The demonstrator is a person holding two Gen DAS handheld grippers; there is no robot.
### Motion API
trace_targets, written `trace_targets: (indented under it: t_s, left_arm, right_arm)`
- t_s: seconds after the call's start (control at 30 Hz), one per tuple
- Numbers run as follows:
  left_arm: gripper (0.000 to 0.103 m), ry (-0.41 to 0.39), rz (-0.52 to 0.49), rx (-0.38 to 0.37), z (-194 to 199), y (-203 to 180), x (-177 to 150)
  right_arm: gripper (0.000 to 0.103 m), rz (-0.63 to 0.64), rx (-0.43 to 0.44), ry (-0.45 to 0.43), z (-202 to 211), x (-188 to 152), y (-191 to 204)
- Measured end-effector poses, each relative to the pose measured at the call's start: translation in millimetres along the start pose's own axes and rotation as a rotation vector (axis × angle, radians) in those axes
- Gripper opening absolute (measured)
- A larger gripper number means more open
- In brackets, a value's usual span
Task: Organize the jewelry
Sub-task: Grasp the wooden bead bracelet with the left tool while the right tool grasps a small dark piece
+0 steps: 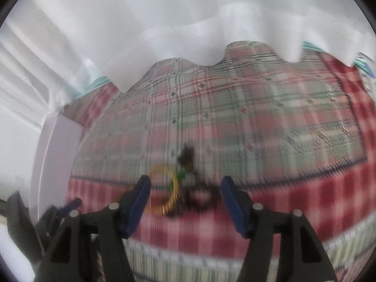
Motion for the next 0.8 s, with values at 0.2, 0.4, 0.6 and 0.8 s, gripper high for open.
trace_targets:
  t_s: [0.2,0.4,0.6,0.8]
  left_arm:
    - [0.086,-0.002,-0.019,0.037,-17,-4,10]
    - [0.012,-0.011,-0.02,-0.064,-18,-8,13]
    - [0.011,-0.036,0.029,-0.1,5,6,-1]
    - [0.011,-0.057,0.047,-0.127,50,20,-22]
  right_arm:
    - [0.04,0.036,-0.064,0.059,-50,19,14]
    - [0.009,0.036,-0.126,0.021,-54,16,16]
    - [0.009,0.051,-0.069,-0.064,-15,5,21]
    - [0.008,0.108,-0.022,-0.128,35,-20,40]
Point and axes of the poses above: each gripper's, at about its wrist camera, not at the fingertips, and z roughly against the way its jaws point, y to its left, x to its top, the point moved 6 cm from there along -z, roughly the way its jaws point, and after that the axes turned 11 degrees about y, right-handed, at the moved point
